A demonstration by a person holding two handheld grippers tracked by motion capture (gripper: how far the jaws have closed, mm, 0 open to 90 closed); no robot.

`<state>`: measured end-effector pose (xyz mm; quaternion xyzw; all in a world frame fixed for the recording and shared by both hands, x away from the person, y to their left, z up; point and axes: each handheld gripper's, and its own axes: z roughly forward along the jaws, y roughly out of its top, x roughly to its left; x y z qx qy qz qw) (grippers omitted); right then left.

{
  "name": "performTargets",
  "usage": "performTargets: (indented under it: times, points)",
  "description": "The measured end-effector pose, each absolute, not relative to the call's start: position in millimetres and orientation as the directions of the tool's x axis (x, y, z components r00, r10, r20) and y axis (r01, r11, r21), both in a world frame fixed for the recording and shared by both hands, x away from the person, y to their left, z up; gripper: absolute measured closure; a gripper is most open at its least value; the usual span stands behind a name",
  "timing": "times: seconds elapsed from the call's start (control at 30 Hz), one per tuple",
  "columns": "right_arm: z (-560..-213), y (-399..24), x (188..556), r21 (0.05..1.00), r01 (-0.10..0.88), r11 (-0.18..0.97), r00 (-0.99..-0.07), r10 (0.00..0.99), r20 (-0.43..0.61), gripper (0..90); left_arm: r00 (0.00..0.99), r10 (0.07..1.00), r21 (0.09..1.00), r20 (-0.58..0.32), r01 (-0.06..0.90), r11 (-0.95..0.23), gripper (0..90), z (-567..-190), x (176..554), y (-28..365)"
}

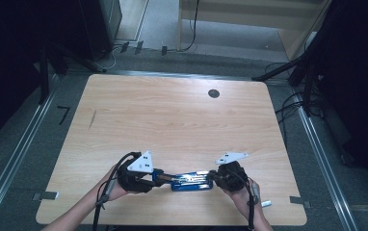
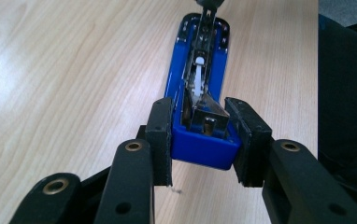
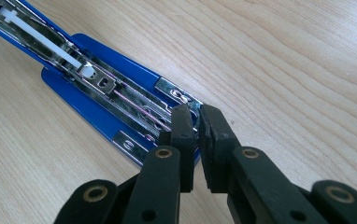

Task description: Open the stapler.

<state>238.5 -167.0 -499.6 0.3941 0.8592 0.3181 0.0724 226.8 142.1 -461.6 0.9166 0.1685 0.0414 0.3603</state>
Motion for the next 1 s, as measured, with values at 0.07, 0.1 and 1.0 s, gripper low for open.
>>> performTargets:
  times: [0.07, 0.1, 1.0]
  points:
    - [-499, -167, 239, 0.602, 0.633, 0.486, -0.678, 0.724, 0.129, 85.2, 0.938, 0.342, 0.673, -0.055, 0.288, -0.682, 65.2, -463, 227, 144]
    - [-499, -167, 239, 0.601, 0.634, 0.487, -0.678, 0.724, 0.129, 85.2, 0.938, 0.341, 0.668, -0.058, 0.291, -0.686, 65.1, -465, 228, 145]
    - [-500, -167, 241, 0.596, 0.642, 0.482, -0.676, 0.723, 0.144, 83.7, 0.939, 0.341, 0.551, -0.035, 0.303, -0.778, 64.9, -492, 229, 154]
